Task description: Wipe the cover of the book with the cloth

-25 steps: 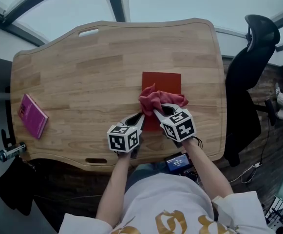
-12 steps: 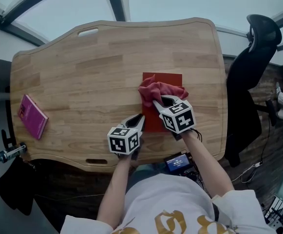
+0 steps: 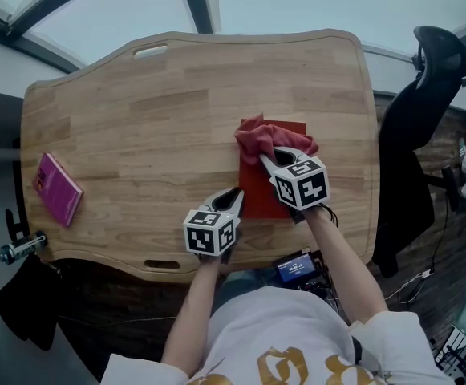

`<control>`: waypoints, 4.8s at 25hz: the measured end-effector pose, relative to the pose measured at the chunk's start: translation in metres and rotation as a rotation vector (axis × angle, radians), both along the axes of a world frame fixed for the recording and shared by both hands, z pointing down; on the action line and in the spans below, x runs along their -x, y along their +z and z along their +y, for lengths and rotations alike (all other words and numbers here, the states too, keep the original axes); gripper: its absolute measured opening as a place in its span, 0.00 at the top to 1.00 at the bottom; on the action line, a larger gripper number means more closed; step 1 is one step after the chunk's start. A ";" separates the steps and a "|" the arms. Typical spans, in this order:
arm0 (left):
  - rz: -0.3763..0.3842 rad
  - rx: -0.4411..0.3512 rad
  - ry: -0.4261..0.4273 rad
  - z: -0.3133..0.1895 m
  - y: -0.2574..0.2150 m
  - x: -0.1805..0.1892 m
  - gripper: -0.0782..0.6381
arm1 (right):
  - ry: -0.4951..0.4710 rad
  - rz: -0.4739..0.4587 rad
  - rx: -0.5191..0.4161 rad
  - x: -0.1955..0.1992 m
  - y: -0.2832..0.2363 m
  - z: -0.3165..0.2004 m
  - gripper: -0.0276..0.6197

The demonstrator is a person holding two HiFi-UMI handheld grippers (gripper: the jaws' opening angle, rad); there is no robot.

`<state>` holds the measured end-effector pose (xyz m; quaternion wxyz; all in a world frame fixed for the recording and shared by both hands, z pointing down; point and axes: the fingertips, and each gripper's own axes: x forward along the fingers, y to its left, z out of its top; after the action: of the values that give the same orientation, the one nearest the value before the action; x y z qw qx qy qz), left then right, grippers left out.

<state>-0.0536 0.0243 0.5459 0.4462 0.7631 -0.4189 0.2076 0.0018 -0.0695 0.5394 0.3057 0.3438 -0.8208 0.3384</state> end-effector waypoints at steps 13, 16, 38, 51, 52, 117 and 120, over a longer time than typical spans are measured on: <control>-0.008 -0.006 -0.006 0.000 0.000 0.002 0.82 | 0.039 -0.001 -0.012 -0.013 -0.001 -0.006 0.84; -0.011 -0.009 -0.009 0.000 0.000 0.002 0.82 | 0.058 0.002 -0.011 -0.020 -0.001 -0.008 0.84; -0.020 -0.023 -0.036 0.001 0.000 0.002 0.82 | 0.119 -0.010 0.011 -0.049 -0.001 0.028 0.84; -0.027 -0.022 -0.051 0.001 0.000 0.002 0.83 | 0.111 -0.029 0.024 -0.049 -0.001 0.061 0.84; -0.028 -0.023 -0.051 0.001 0.001 0.003 0.82 | 0.111 -0.032 0.025 -0.048 -0.001 0.063 0.84; -0.243 -0.722 0.016 -0.032 -0.204 -0.007 0.87 | 0.324 0.084 -0.688 -0.065 -0.195 0.091 0.84; -0.255 -0.751 0.004 -0.034 -0.217 -0.005 0.87 | 0.312 0.074 -0.713 -0.059 -0.205 0.089 0.84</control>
<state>-0.0482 -0.0092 0.3289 0.0800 0.8422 -0.5162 0.1338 0.0608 0.0190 0.3339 0.1412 0.5612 -0.8132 0.0617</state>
